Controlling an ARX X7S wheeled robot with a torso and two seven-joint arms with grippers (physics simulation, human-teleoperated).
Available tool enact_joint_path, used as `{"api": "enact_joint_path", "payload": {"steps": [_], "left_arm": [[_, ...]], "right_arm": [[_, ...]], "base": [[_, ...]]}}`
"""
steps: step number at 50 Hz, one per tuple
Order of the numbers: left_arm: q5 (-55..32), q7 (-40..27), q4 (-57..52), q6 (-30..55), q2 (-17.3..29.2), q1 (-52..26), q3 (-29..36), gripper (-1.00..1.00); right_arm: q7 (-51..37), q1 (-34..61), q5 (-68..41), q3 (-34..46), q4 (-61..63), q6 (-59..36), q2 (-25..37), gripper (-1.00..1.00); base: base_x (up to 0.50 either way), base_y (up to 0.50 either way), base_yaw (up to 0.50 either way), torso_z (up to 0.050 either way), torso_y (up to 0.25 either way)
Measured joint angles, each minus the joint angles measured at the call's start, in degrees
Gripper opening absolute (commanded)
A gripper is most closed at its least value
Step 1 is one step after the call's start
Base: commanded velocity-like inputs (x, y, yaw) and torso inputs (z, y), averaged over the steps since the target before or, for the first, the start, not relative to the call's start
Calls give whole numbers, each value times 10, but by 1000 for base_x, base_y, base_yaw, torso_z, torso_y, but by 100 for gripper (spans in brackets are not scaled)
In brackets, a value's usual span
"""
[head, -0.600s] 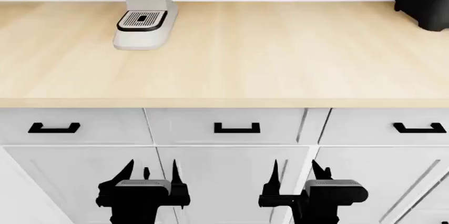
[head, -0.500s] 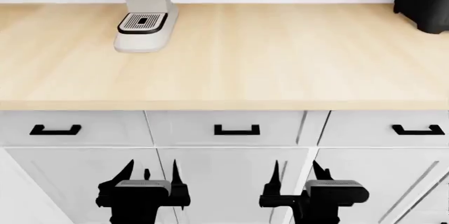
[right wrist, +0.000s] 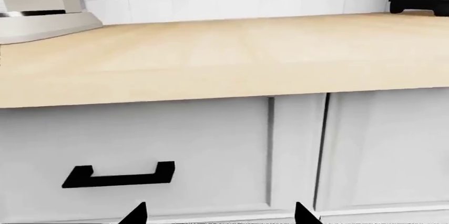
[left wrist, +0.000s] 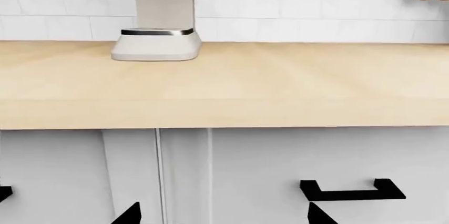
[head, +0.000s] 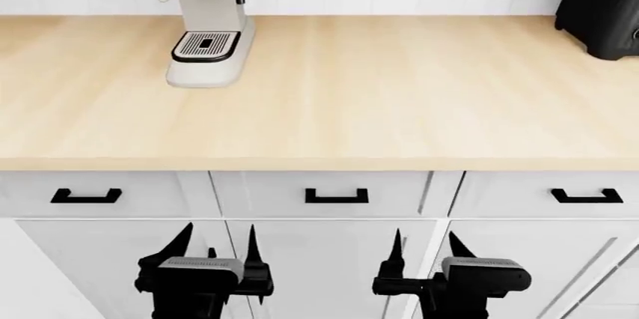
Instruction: Pick the mug from the cabinet, place it under the coffee machine dispenser, and press the start button.
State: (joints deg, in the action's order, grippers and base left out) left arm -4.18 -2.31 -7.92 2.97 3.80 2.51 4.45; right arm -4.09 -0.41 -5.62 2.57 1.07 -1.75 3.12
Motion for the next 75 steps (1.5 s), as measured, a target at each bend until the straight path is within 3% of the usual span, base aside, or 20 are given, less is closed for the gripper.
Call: {"api": "enact_joint_path", "payload": {"steps": [65, 70, 75], "left_arm": [[-59, -45, -12, 1, 42, 6, 35, 100], [-58, -47, -65, 72, 67, -59, 29, 100], [-50, -38, -20, 167, 98, -257, 26, 100]], "right_arm": [[-62, -2, 25, 72, 10, -2, 46, 100], [-65, 51, 4, 49, 127, -100, 72, 100], [-58, 248, -33, 26, 199, -300, 108, 100]], "base": [[0, 440, 0, 2, 1], [0, 0, 0, 0, 0], [0, 0, 0, 0, 0]]}}
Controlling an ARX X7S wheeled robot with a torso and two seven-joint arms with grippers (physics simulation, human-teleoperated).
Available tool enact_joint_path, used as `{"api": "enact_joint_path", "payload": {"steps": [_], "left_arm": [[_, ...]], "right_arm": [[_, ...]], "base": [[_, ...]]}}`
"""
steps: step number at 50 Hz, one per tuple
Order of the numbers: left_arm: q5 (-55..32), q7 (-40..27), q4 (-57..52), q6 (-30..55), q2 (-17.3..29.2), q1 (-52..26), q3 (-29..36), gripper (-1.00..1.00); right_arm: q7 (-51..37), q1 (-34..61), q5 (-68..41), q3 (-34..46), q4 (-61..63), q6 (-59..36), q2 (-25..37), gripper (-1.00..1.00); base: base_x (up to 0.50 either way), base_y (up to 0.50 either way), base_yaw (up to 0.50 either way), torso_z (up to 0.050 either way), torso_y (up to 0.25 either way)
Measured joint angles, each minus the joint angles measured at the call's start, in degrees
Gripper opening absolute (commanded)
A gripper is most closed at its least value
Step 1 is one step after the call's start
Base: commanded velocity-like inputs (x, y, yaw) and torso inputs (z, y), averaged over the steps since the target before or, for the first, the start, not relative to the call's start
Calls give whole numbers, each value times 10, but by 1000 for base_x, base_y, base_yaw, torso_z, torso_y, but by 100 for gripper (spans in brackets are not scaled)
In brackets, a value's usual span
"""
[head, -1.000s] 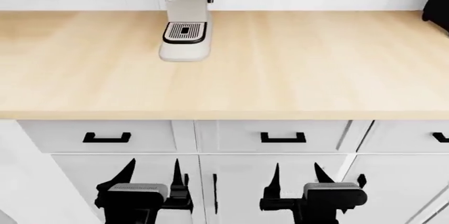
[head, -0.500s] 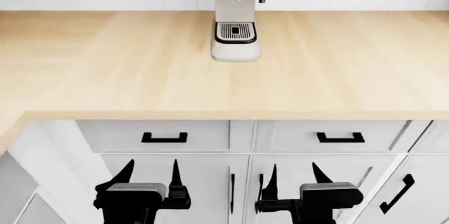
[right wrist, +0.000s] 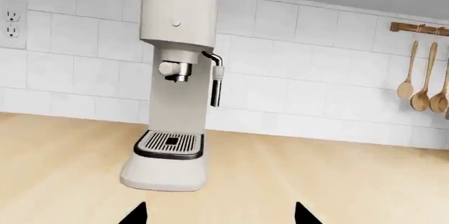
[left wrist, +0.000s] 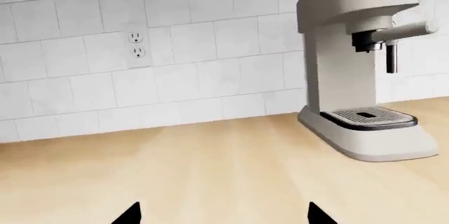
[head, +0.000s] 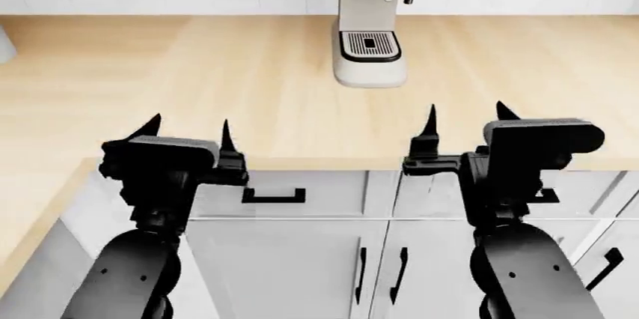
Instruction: Pick the mug from the cabinet, place it under the coffee machine dispenser, and press the start button.
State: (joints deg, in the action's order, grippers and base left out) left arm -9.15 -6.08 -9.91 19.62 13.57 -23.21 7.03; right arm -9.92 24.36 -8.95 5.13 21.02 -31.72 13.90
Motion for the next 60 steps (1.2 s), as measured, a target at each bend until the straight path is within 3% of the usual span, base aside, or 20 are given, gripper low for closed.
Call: {"api": "enact_joint_path", "payload": {"steps": [4, 9, 14, 20, 34, 60], "left_arm": [[30, 5, 148, -19, 9, -193, 21, 100], [57, 5, 400, -57, 9, -377, 40, 100], [71, 9, 576, -74, 9, -485, 51, 100], [80, 15, 699, -83, 11, -561, 58, 100], [87, 22, 812, -93, 16, -628, 62, 100], [90, 25, 846, -97, 20, -652, 61, 100]], "right_arm": [[20, 224, -7, 12, -88, -59, 7, 100], [53, 529, -5, 24, -311, -40, -5, 100], [88, 745, -1, 34, -560, -6, -21, 100], [121, 898, 4, 42, -738, 12, -33, 100], [163, 1039, 21, 60, -902, 25, -48, 100], [186, 1073, 29, 46, -953, 12, -49, 100]], "base": [[0, 0, 0, 0, 0], [0, 0, 0, 0, 0], [0, 0, 0, 0, 0], [0, 0, 0, 0, 0], [458, 38, 0, 0, 0], [229, -131, 0, 0, 0]]}}
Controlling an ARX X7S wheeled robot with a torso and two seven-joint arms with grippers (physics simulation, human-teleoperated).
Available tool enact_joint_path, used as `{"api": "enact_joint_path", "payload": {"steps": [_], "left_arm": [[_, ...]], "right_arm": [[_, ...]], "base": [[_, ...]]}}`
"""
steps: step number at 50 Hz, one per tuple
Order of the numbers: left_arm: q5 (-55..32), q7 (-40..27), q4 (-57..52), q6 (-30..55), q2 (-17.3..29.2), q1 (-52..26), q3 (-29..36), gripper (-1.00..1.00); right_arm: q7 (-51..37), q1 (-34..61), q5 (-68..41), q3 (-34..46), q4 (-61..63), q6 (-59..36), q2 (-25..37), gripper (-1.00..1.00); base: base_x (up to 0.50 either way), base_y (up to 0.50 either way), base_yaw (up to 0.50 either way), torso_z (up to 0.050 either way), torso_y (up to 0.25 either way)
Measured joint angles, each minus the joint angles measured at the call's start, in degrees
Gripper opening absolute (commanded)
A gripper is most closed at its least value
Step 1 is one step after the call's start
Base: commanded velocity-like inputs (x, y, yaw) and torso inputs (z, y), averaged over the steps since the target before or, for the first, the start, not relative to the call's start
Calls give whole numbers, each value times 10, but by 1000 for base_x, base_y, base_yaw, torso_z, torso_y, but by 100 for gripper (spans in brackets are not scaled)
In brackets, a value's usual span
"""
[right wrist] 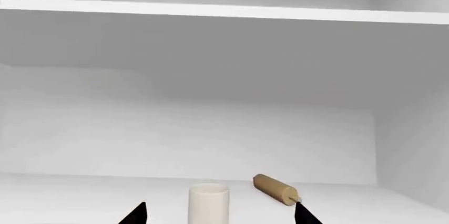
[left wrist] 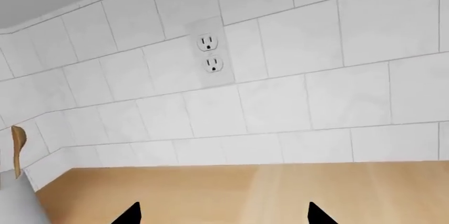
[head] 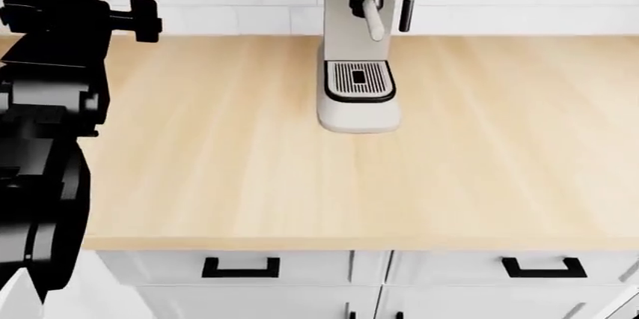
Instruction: Pick the mug from the cabinet, place it under the coffee machine dispenser, and press the start button.
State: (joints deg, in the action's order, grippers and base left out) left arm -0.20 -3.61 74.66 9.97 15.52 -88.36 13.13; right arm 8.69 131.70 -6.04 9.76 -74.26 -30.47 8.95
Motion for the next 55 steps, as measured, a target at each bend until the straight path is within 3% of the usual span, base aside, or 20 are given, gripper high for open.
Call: {"api": "enact_joint_path", "payload": {"steps": [24, 42, 43, 55], "left_arm": [[-1, -1, 3, -2, 2, -3, -4, 100], [0, -2, 3, -2, 1, -6, -7, 100], [0, -2, 3, -2, 1, -6, -7, 100], [0, -4, 3, -6, 2, -4, -9, 100]], "right_arm": [[19, -5, 10, -12, -5, -17, -4, 100], [25, -25, 9, -32, 3, -57, -6, 100], [26, -26, 10, -32, 4, -57, -6, -100], [11, -45, 14, -40, 30, -48, -5, -100]], "base": [[500, 0, 0, 0, 0], [0, 0, 0, 0, 1], [0, 0, 0, 0, 0], [0, 0, 0, 0, 0]]}}
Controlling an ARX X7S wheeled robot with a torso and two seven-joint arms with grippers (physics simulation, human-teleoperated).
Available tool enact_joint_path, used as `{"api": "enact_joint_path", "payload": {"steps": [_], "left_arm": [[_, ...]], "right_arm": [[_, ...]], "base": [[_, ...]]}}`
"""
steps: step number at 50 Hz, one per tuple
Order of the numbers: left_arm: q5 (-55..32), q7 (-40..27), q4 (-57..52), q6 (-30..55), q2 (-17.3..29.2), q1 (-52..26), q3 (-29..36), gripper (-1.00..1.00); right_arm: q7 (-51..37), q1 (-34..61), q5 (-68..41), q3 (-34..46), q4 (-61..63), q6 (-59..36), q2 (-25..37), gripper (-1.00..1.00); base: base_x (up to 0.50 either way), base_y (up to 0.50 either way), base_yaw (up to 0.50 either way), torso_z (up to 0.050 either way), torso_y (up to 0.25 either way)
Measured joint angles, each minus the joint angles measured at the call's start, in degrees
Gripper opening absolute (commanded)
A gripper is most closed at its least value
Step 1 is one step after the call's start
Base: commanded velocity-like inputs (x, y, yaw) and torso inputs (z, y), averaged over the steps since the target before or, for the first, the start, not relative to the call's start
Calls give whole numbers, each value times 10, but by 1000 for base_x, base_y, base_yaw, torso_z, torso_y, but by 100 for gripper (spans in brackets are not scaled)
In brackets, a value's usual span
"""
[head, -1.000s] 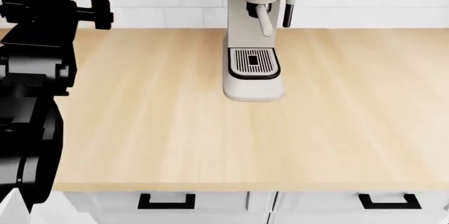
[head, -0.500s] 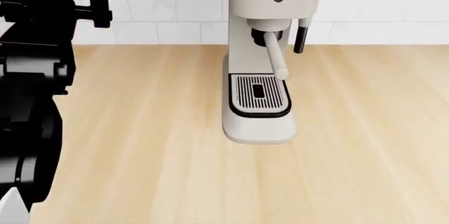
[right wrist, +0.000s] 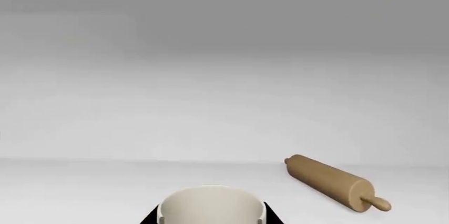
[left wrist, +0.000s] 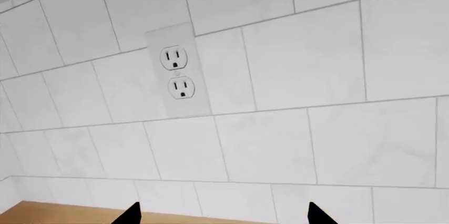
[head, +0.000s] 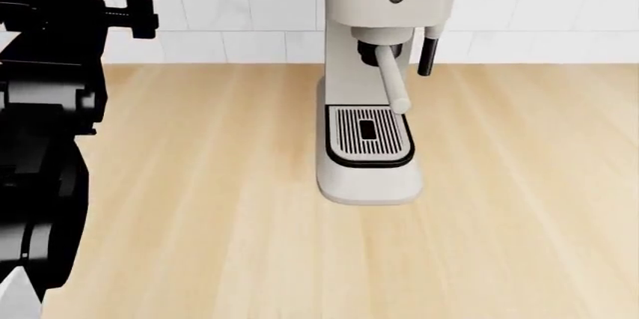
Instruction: Pick the mug from the cabinet, place it under the coffee machine dispenser, and press the start button.
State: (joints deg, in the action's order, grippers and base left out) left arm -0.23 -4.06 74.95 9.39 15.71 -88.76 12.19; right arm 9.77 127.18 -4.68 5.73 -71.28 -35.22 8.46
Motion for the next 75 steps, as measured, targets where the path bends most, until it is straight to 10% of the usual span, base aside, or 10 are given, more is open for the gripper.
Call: {"api": "enact_joint_path", "payload": {"steps": [27, 52, 75], "left_arm": [[0, -2, 0, -3, 1, 6, -4, 100], [-2, -4, 0, -7, -2, 38, -19, 100], [0, -6, 0, -8, -5, 54, -25, 100]], "right_arm": [[-28, -88, -17, -29, 172, -7, 11, -100], [-59, -456, -72, -132, 851, -383, 93, -100], [-29, -625, -52, -68, 740, -306, 144, -100]], "base": [[-284, 0, 0, 0, 0], [0, 0, 0, 0, 0], [0, 0, 0, 0, 0]]}}
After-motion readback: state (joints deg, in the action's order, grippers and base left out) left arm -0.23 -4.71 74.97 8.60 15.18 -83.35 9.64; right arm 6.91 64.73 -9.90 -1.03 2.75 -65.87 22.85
